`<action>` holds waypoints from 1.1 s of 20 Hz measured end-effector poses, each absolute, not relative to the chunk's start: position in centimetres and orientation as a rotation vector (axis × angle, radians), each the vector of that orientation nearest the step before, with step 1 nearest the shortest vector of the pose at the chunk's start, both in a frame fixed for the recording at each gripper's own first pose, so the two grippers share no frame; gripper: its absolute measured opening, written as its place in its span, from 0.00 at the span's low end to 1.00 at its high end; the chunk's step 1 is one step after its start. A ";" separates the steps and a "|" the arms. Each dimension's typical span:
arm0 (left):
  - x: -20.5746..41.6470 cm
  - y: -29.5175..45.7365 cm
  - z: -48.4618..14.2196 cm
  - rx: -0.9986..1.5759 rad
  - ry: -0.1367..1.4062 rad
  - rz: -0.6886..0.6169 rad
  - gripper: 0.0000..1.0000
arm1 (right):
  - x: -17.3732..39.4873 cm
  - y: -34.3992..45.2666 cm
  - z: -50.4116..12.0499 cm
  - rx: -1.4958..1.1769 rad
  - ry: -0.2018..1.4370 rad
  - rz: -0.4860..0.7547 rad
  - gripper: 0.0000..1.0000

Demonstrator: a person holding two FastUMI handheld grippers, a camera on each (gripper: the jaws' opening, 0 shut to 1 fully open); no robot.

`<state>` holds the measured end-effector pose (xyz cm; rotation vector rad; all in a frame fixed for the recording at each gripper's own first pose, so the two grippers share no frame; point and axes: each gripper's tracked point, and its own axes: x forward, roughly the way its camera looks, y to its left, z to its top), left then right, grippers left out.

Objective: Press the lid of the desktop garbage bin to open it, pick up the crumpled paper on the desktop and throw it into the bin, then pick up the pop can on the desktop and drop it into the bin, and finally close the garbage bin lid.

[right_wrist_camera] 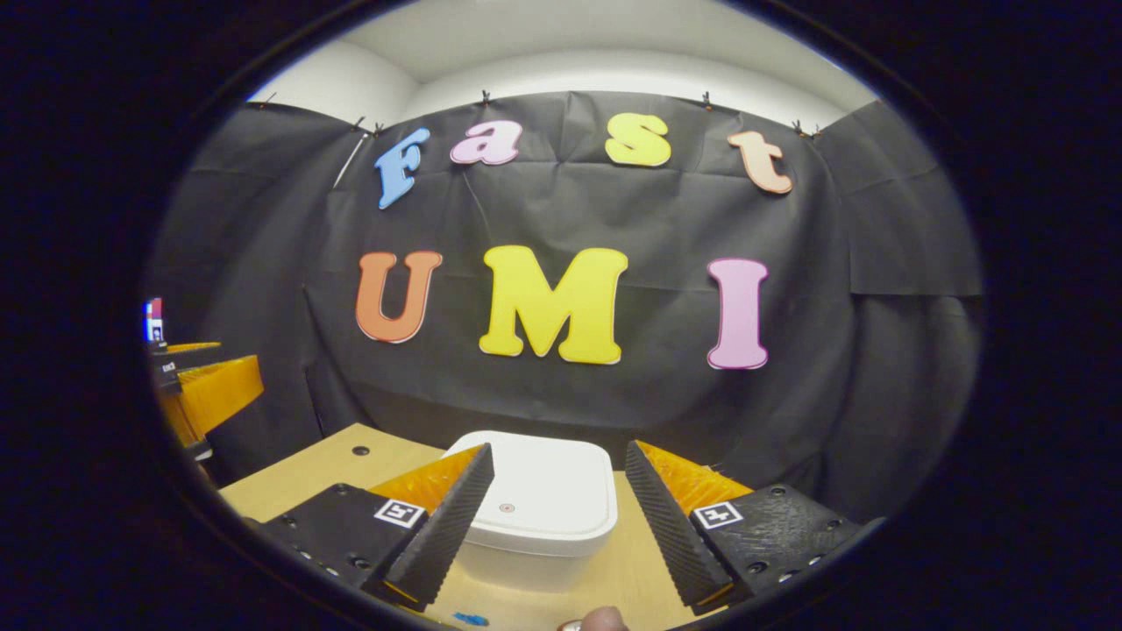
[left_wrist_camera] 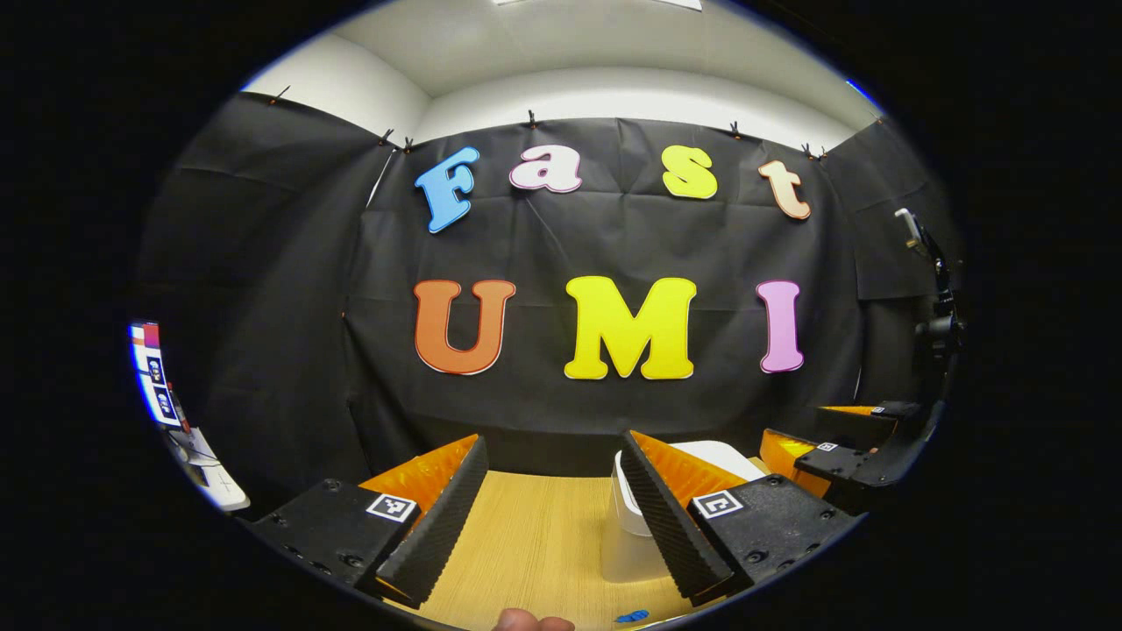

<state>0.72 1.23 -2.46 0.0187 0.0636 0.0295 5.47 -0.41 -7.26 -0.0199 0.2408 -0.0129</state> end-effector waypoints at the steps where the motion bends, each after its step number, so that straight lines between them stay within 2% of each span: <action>1: 0.7 1.3 -2.4 0.020 0.063 0.030 0.98 | 5.8 -0.4 -7.9 -0.015 0.258 -0.012 0.95; 5: 0.9 1.3 -2.6 0.013 0.067 0.032 0.98 | 7.1 0.2 -9.3 -0.007 0.308 0.004 0.89; 6: 1.0 1.3 -2.7 0.012 0.069 0.033 0.98 | 7.4 0.4 -9.6 -0.003 0.320 0.012 0.80; 7: 0.9 1.4 -2.7 0.014 0.070 0.035 0.98 | 7.8 0.6 -10.2 -0.005 0.336 0.013 0.78; 8: 0.9 1.3 -2.6 0.016 0.069 0.037 0.98 | 8.1 0.5 -10.5 -0.009 0.349 0.013 0.69; 10: 0.7 1.4 -2.6 0.019 0.068 0.041 0.98 | 8.3 0.8 -11.0 -0.013 0.366 0.014 0.55; 13: 0.5 1.6 -2.7 0.028 0.071 0.050 0.98 | 8.8 0.9 -11.8 -0.008 0.387 0.019 0.24; 14: 0.4 1.7 -2.7 0.030 0.070 0.053 0.98 | 8.9 1.0 -12.1 -0.005 0.400 0.022 0.19; 15: 0.3 1.7 -2.7 0.030 0.070 0.056 0.98 | 9.3 1.0 -12.9 -0.009 0.410 0.017 0.24; 17: 0.2 1.8 -2.6 0.031 0.068 0.061 0.98 | 9.1 1.4 -13.0 -0.002 0.426 0.030 0.02; 22: 0.2 2.1 -2.8 0.035 0.071 0.075 0.98 | 10.0 1.9 -14.8 -0.006 0.461 0.055 0.02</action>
